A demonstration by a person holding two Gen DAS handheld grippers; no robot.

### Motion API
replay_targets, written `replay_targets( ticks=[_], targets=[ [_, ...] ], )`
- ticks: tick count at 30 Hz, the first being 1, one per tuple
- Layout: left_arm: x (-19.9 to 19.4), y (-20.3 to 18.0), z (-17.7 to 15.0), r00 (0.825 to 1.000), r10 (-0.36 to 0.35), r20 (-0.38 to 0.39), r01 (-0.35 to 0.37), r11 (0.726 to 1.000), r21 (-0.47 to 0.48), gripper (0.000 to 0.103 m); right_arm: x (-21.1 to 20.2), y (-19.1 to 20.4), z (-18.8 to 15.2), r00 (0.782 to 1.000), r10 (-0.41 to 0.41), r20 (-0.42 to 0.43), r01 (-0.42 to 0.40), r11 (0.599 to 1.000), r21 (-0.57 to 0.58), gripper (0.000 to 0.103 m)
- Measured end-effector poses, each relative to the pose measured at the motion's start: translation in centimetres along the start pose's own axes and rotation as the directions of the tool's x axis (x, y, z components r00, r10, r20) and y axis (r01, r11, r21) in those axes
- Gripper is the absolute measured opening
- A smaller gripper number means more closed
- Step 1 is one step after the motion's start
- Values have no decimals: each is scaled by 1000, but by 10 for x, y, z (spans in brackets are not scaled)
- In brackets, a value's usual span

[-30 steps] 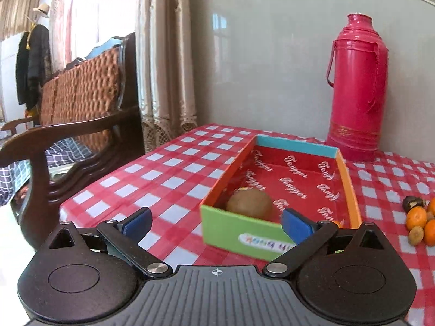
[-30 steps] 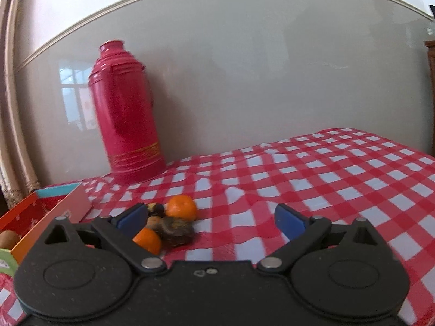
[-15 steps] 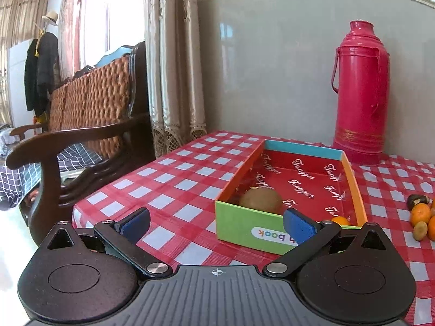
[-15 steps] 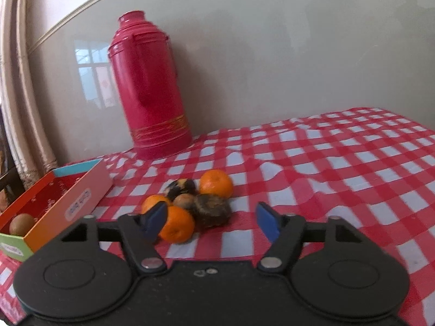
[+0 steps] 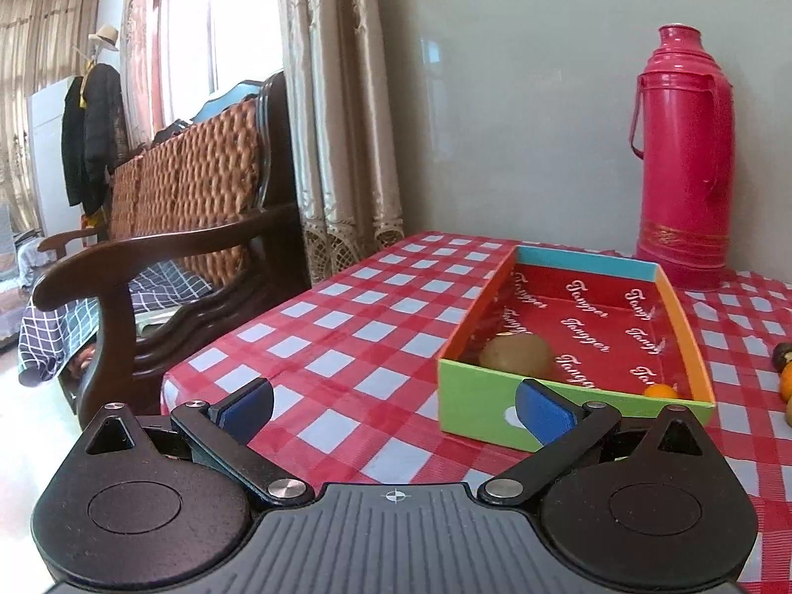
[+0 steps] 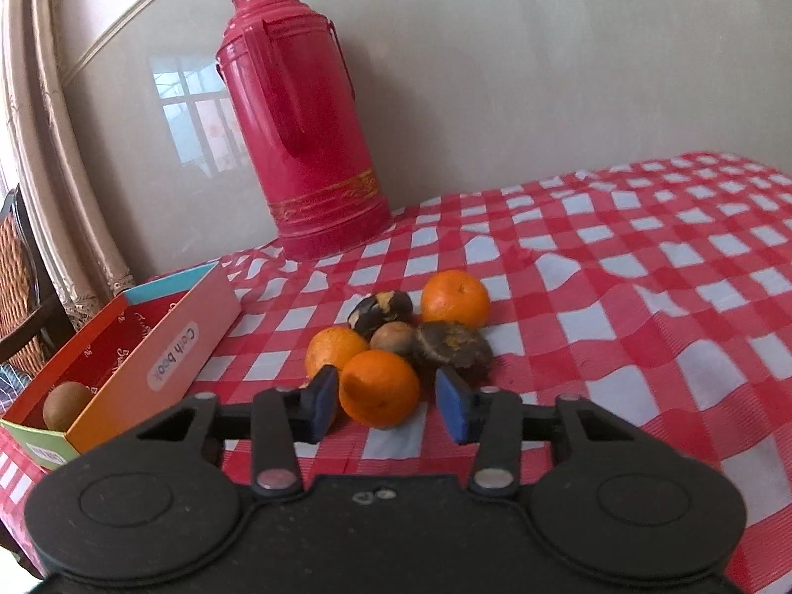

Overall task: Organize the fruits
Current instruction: 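Reach the right gripper to a mandarin orange and close on it, then lift the mandarin with the right gripper toward the box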

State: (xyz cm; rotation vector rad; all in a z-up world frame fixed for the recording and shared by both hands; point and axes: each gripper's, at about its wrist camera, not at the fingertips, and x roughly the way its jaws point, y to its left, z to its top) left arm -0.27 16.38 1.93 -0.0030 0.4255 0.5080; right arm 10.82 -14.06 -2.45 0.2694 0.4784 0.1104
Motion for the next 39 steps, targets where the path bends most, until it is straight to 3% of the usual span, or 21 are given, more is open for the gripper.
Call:
replay_targets(
  ticks=[13,22,39],
  targets=[
    [9,17,-1,999,30,-27,-31,999,-17,103,12,3,1,1000,6,-21,-5,999,45,36],
    [11,29,-3,997,62,-40,-63,998,-22,103,7,2,1,1000,2,2,-2,999,45,31],
    [16,40,-4,996,52,-68,-59,993,-100,103,-17,2,-4,998,-37,47,41,996,-81,31]
  ],
)
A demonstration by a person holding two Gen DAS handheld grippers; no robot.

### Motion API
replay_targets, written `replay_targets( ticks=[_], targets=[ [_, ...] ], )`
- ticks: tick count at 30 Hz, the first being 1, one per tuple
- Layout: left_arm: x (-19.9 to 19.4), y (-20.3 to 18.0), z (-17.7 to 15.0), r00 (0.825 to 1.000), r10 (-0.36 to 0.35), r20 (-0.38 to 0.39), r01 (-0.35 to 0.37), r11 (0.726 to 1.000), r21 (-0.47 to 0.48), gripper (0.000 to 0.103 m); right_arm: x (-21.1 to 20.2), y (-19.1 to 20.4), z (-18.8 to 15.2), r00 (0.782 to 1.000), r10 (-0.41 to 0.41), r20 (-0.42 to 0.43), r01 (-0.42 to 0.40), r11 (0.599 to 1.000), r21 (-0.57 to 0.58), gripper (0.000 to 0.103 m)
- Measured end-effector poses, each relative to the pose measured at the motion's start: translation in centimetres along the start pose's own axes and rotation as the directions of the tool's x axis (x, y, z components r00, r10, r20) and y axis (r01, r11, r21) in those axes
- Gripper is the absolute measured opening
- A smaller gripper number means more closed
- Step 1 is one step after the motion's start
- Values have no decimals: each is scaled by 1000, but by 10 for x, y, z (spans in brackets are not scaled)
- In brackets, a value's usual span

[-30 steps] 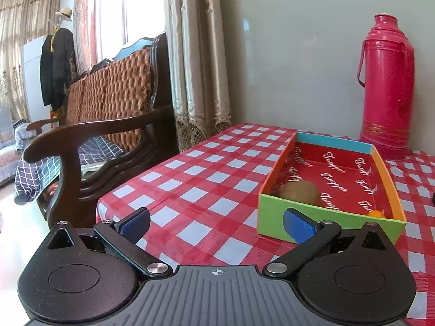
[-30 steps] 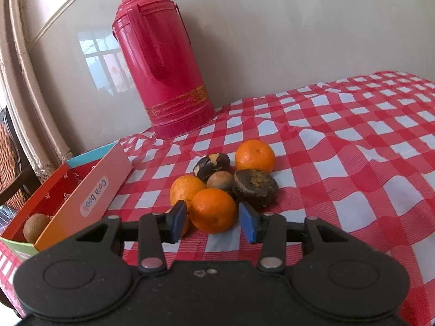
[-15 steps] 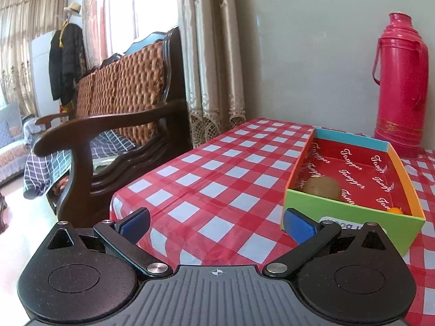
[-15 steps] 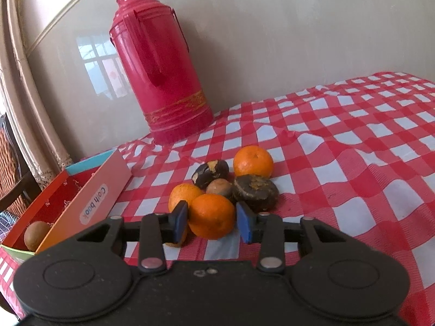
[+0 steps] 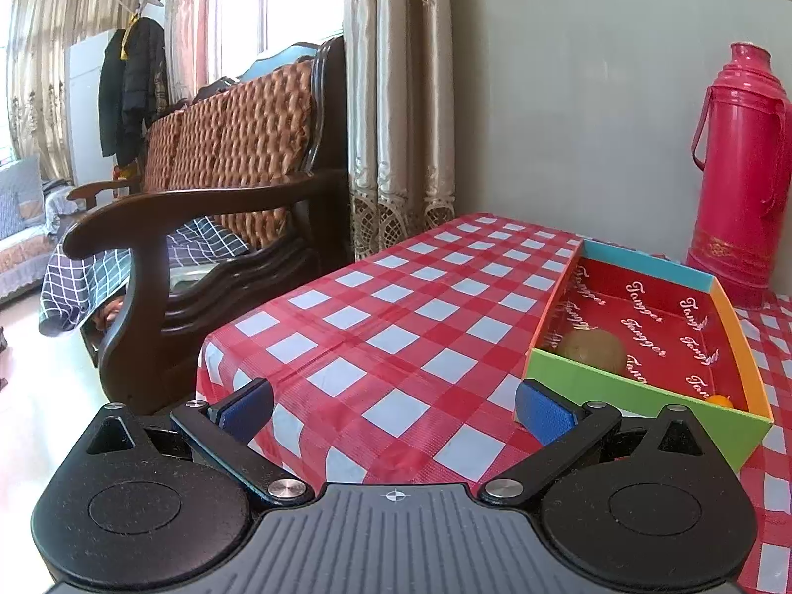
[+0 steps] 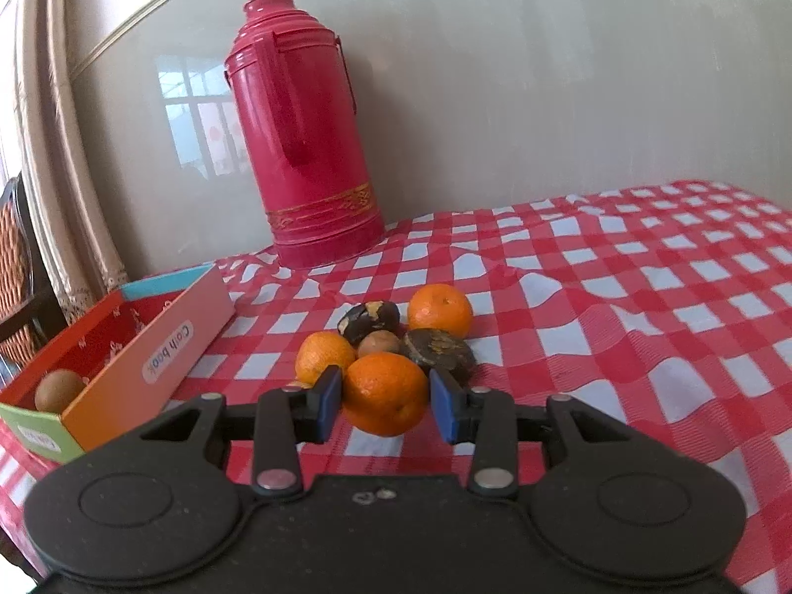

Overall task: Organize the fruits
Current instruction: 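Lift the mandarin with the right gripper toward the box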

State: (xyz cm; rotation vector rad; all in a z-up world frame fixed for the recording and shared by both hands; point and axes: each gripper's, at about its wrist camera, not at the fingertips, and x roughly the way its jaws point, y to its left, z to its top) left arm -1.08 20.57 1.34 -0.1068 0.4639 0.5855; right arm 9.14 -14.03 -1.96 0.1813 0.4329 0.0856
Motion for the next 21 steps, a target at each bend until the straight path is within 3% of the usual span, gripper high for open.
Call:
replay_targets(
  ticks=[13,19,21],
  targets=[
    [3,9,0,1000,-12,-20,11,998,-67,103,-10,7,-12,999,-14,-37,9,994,-109,31],
    [1,5,-1,1000,-10,-12,10,999,-47,103,-10,10,-14,999,-12,-36,7,991,-131,34],
    [0,4,-1,1000,-8,-8,7,999,-41,103,-9,10,-14,999,-11,-45,6,992,-129,40]
  ],
)
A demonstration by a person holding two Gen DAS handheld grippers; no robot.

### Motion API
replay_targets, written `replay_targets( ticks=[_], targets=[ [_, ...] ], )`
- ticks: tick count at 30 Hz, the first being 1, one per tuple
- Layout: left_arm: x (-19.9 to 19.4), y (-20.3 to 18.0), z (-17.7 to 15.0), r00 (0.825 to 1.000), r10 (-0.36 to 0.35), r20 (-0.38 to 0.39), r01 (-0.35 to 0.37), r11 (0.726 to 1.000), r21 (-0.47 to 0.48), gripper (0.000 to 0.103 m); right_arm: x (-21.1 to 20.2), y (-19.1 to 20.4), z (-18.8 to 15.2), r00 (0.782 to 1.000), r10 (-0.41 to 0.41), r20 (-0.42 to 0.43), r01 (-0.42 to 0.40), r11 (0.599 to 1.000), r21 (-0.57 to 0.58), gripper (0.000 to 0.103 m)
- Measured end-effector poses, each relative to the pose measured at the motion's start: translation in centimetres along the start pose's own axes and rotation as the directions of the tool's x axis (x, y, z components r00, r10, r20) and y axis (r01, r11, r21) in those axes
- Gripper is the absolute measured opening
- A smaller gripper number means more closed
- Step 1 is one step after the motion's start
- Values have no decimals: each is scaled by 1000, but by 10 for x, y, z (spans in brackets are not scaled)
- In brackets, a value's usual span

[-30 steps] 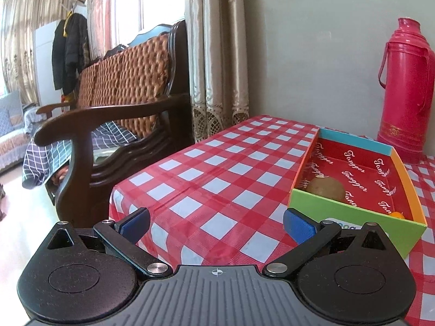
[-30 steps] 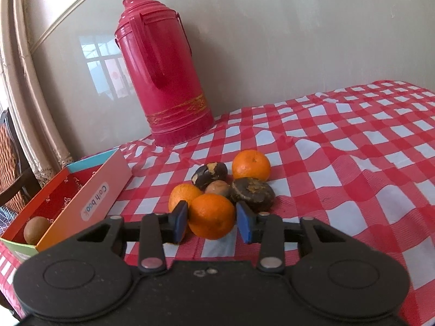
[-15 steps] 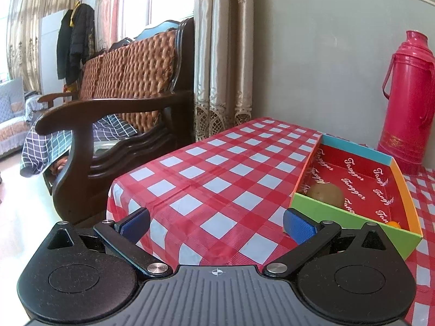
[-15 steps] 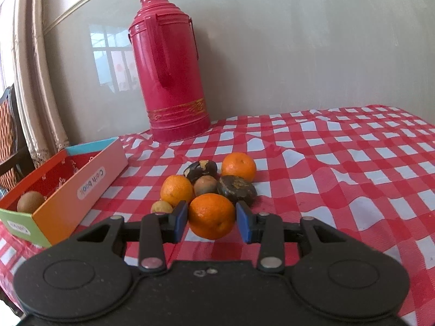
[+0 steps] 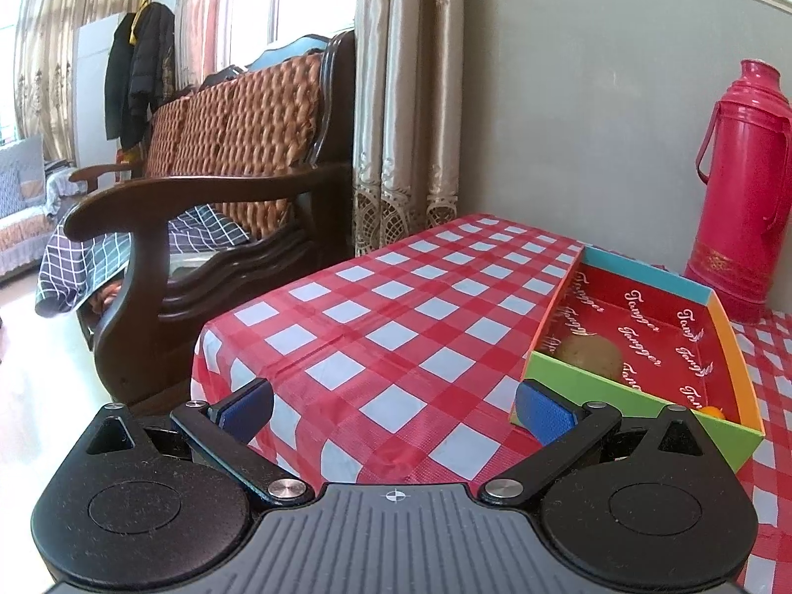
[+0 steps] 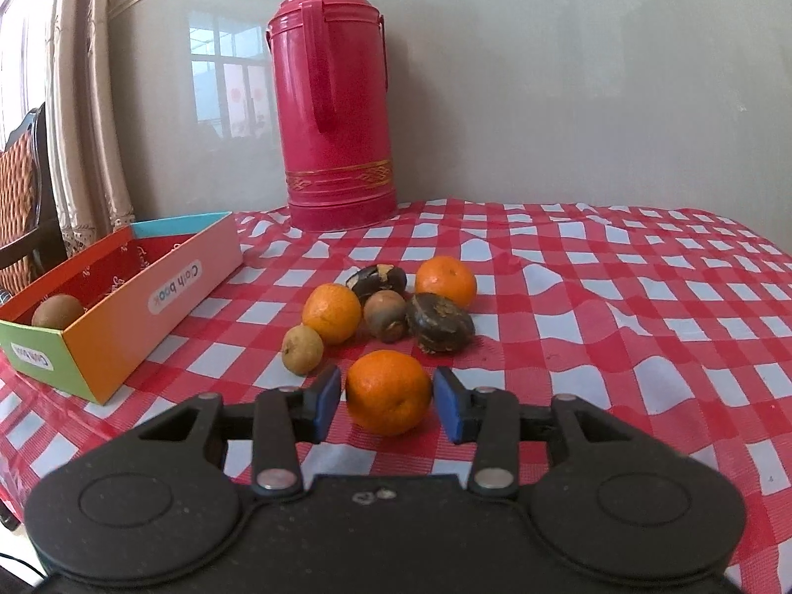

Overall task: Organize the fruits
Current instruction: 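Lift the mandarin with the right gripper toward the box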

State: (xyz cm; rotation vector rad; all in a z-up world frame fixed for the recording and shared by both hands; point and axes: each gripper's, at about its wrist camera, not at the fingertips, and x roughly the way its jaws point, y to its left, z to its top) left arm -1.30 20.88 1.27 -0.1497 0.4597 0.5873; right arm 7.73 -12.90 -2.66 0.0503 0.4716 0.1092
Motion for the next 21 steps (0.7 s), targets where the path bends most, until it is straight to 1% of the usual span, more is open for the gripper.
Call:
replay_targets(
  ticks=[1,2,3,5,7,11,17,19,21],
  targets=[
    [0,0,0,1000,1,1,-1,1000,1,103,1,-1,0,1000,0,-5,0,1000,7,52],
    [-1,0,0,1000,1,0,-1,1000,0,103,1,-1,0,1000,3,1,-3,1000,23,54],
    [0,0,0,1000,2,-2,-2,1000,-2,103,1,-2,1,1000,10,7,-10,999,30,52],
    [1,1,0,1000,2,-5,-2,1000,-6,103,3,0,3,1000,13,13,-13,1000,25,38],
    [1,1,1,1000,5,-6,-5,1000,-4,103,6,1,3,1000,8,2,-8,1000,25,32],
    [0,2,0,1000,10,1,-10,1000,-3,103,15,5,3,1000,0,-28,0,1000,15,31],
    [3,7,1,1000,1,-4,-1,1000,-22,103,19,5,6,1000,-11,-26,12,1000,27,29],
    [3,8,1,1000,1,-1,-1,1000,-19,103,14,7,7,1000,-2,-1,2,999,32,29],
    [3,8,1,1000,4,3,-4,1000,-21,103,6,12,9,999,10,41,-10,1000,11,29]
  ],
)
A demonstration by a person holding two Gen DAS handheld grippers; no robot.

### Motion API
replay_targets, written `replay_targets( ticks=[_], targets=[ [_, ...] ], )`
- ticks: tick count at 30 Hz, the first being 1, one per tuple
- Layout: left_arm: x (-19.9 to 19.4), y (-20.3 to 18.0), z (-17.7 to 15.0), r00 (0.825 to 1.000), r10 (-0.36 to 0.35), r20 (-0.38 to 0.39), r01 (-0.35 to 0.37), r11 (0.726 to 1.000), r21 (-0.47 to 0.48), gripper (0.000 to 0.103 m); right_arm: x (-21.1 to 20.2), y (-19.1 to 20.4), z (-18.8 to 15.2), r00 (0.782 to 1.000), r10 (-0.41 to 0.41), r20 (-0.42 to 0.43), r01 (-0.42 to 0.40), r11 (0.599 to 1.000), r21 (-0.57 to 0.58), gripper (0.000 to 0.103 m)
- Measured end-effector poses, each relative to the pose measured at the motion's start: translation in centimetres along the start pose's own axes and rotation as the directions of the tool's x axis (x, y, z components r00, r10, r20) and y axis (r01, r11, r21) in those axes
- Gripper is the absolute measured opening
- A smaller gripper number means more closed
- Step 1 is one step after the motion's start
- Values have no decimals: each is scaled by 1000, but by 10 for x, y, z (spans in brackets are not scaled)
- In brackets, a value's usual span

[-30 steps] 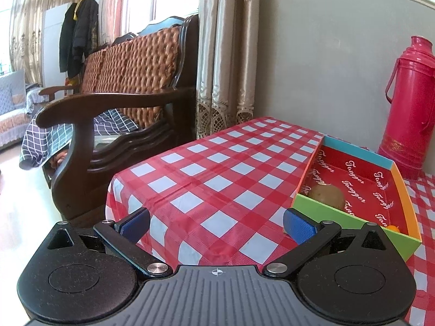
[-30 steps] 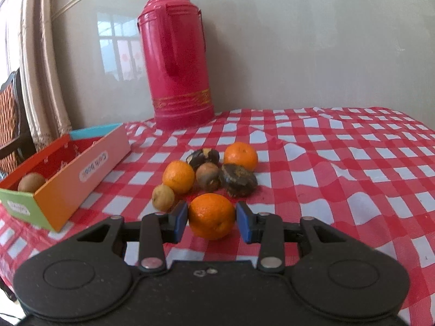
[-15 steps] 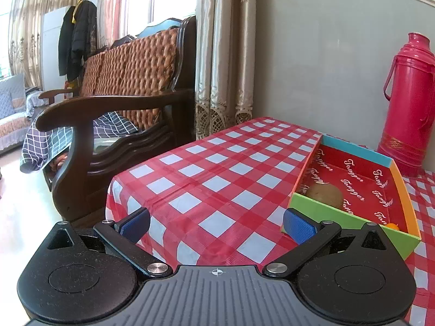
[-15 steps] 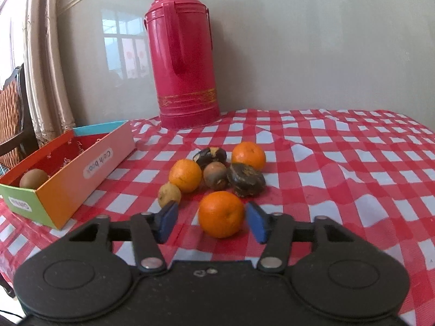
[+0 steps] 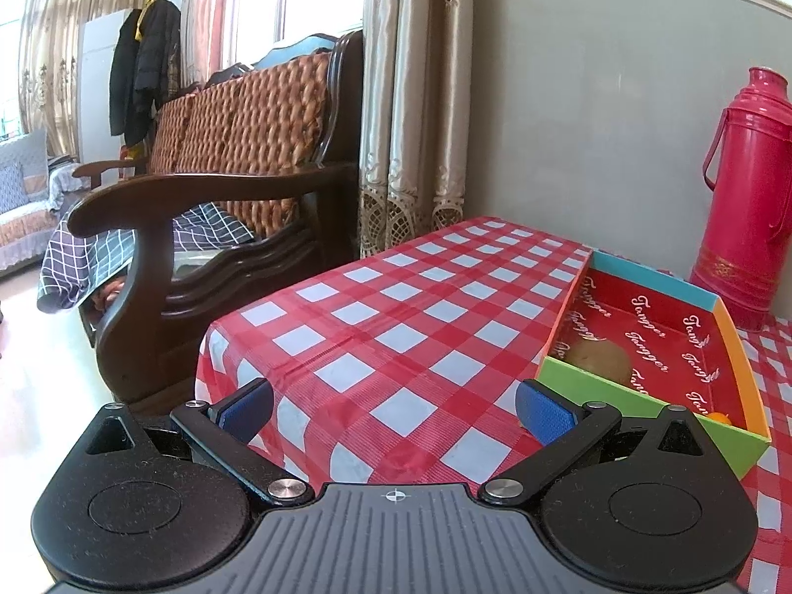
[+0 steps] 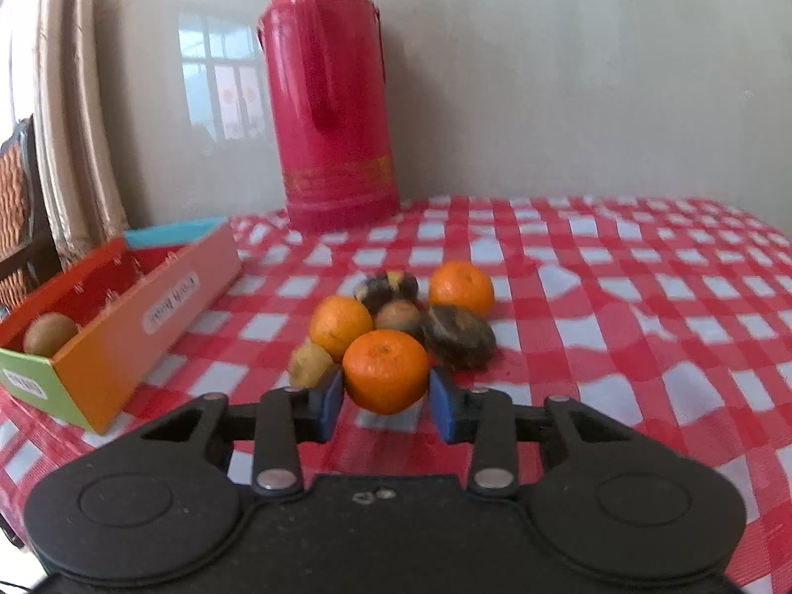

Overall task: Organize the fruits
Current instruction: 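Lift the mandarin with the right gripper toward the box, then lower the mandarin into the box and open the right gripper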

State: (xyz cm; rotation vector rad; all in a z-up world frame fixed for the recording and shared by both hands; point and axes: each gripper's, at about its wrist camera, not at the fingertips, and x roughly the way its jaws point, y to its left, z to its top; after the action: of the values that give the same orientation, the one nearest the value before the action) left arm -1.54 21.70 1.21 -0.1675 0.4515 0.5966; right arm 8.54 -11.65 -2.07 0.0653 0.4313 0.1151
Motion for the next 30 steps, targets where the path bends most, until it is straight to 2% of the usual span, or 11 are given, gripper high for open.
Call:
replay_targets(
  ticks=[6,12,20,30],
  targets=[
    [0,9,0,1000,24,1,-23,999,-34,103,-8,19,9,990,124,74,-124,992,-3,29],
    [4,27,-2,998,67,-2,-67,996,-57,103,-12,56,25,955,272,118,-265,962,-71,29],
    [10,50,-2,993,119,-13,-120,989,-85,103,5,116,32,911,410,45,-400,905,-147,29],
    [15,64,-4,987,157,-17,-158,983,-91,103,24,155,25,907,415,-71,-421,891,-171,32]
  ],
)
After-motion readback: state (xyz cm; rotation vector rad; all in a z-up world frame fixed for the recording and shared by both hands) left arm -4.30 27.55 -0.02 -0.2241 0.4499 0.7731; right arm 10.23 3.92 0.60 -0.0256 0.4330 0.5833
